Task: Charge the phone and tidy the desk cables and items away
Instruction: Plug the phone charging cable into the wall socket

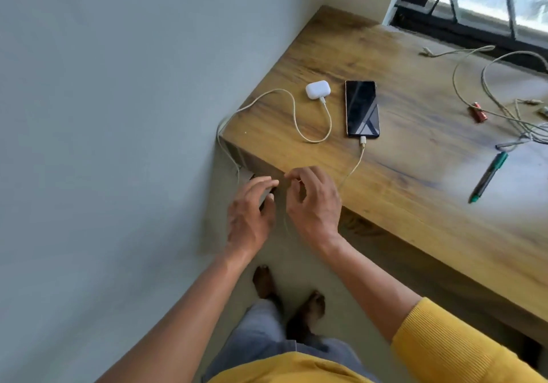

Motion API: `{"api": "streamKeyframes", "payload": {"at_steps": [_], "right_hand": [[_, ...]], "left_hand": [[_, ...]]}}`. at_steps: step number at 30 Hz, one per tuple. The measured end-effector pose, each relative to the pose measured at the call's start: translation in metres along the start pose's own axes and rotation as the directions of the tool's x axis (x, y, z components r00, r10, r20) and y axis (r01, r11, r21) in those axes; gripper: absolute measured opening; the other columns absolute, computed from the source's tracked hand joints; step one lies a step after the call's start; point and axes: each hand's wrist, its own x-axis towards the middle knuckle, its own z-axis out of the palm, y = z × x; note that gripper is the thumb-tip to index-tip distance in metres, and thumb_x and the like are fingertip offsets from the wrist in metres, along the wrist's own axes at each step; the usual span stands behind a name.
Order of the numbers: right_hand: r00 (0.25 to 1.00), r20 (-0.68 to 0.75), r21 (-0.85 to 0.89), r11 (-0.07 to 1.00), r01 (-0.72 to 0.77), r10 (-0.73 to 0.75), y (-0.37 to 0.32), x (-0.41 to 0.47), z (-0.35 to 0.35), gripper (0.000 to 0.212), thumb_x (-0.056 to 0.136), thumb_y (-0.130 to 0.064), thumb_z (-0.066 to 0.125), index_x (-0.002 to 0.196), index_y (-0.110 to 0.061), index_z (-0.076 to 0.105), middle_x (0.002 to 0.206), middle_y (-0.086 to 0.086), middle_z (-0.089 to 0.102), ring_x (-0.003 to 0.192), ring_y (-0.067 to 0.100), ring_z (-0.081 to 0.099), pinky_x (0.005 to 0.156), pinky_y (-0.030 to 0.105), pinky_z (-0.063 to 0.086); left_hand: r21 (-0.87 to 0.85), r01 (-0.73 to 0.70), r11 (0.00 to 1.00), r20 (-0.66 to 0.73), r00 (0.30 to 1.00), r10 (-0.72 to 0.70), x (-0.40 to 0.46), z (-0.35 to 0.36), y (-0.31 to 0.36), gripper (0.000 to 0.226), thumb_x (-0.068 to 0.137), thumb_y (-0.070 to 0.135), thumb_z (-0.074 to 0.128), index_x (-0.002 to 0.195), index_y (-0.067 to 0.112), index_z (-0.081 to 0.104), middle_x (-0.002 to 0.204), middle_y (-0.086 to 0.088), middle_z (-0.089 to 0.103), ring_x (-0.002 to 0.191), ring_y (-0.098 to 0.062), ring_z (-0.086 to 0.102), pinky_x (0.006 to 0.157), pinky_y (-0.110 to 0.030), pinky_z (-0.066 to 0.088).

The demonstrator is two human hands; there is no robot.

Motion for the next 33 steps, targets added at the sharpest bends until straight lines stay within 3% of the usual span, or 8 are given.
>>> {"api": "streamKeyframes", "payload": {"at_steps": [3, 8, 12, 18, 23, 27, 30, 33], "right_hand": [[1.000, 0.006, 0.009, 1.000, 0.001, -0.002, -0.005, -0.018, 0.013, 0.018, 0.092, -0.012, 0.063, 0.101, -0.024, 0.073, 0.098, -0.009, 0.067, 0.089, 0.012, 0.059, 0.068, 0.023, 0.037], [0.999, 0.039, 0.028, 0.999, -0.021, 0.020, -0.002, -0.038, 0.043, 0.018, 0.094, -0.016, 0.060, 0.102, -0.025, 0.072, 0.101, -0.012, 0.068, 0.095, 0.013, 0.063, 0.073, 0.031, 0.052], [0.997, 0.045, 0.029, 0.998, -0.060, 0.059, 0.004, -0.049, 0.077, 0.018, 0.095, -0.018, 0.057, 0.101, -0.025, 0.073, 0.101, -0.011, 0.070, 0.095, 0.013, 0.065, 0.076, 0.036, 0.054], [0.994, 0.066, 0.030, 0.996, -0.089, 0.087, 0.025, -0.062, 0.134, 0.021, 0.094, -0.011, 0.061, 0.108, -0.021, 0.074, 0.103, -0.009, 0.072, 0.092, 0.013, 0.065, 0.082, 0.031, 0.053], [0.997, 0.045, 0.092, 0.994, -0.061, 0.057, 0.049, -0.061, 0.188, 0.024, 0.095, -0.011, 0.059, 0.113, -0.016, 0.076, 0.106, -0.005, 0.075, 0.096, 0.009, 0.066, 0.086, 0.029, 0.055], [0.992, 0.105, 0.111, 0.990, -0.084, 0.073, 0.085, -0.059, 0.235, 0.027, 0.097, -0.013, 0.059, 0.116, -0.017, 0.077, 0.112, -0.004, 0.077, 0.102, 0.015, 0.069, 0.089, 0.040, 0.056], [0.988, 0.134, 0.146, 0.984, -0.100, 0.080, 0.113, -0.058, 0.268, 0.028, 0.099, -0.013, 0.059, 0.121, -0.019, 0.075, 0.119, -0.006, 0.075, 0.108, 0.014, 0.068, 0.093, 0.040, 0.056], [0.997, 0.068, 0.165, 0.985, -0.047, 0.036, 0.137, -0.054, 0.302, 0.030, 0.097, -0.012, 0.059, 0.123, -0.017, 0.075, 0.120, -0.004, 0.076, 0.108, 0.014, 0.069, 0.093, 0.036, 0.056]], "left_hand": [[0.009, 0.027, 1.000, 0.031, 0.999, -0.028, -0.015, -0.002, -0.014, 0.026, 0.098, 0.012, 0.059, 0.116, 0.017, 0.078, 0.133, 0.000, 0.071, 0.123, -0.018, 0.066, 0.103, -0.034, 0.053], [0.029, 0.079, 0.996, 0.085, 0.993, -0.081, -0.025, 0.003, -0.040, 0.030, 0.095, 0.015, 0.058, 0.116, 0.019, 0.078, 0.132, -0.002, 0.073, 0.121, -0.021, 0.069, 0.101, -0.036, 0.055], [0.021, 0.071, 0.997, 0.107, 0.992, -0.073, -0.034, 0.016, -0.075, 0.027, 0.096, 0.011, 0.064, 0.119, 0.017, 0.076, 0.131, -0.001, 0.073, 0.121, -0.019, 0.069, 0.101, -0.040, 0.057], [0.072, 0.085, 0.994, 0.136, 0.986, -0.094, -0.038, 0.052, -0.147, 0.037, 0.094, 0.007, 0.070, 0.129, 0.017, 0.074, 0.140, -0.001, 0.069, 0.133, -0.019, 0.061, 0.113, -0.034, 0.047], [0.120, 0.060, 0.991, 0.088, 0.994, -0.071, -0.029, 0.080, -0.193, 0.048, 0.092, 0.006, 0.071, 0.140, 0.012, 0.067, 0.149, -0.006, 0.063, 0.145, -0.028, 0.052, 0.123, -0.041, 0.039], [0.123, 0.056, 0.991, 0.038, 0.997, -0.061, -0.021, 0.105, -0.223, 0.046, 0.095, 0.006, 0.068, 0.141, 0.014, 0.067, 0.152, -0.005, 0.061, 0.149, -0.027, 0.048, 0.125, -0.037, 0.030], [0.099, 0.037, 0.994, -0.011, 0.999, -0.036, -0.010, 0.126, -0.246, 0.045, 0.098, 0.011, 0.061, 0.143, 0.014, 0.066, 0.154, -0.003, 0.059, 0.150, -0.026, 0.046, 0.126, -0.040, 0.032], [0.109, -0.018, 0.994, -0.089, 0.996, 0.028, 0.003, 0.146, -0.264, 0.049, 0.095, 0.015, 0.058, 0.144, 0.013, 0.065, 0.153, -0.004, 0.060, 0.149, -0.029, 0.048, 0.124, -0.047, 0.038]]}}
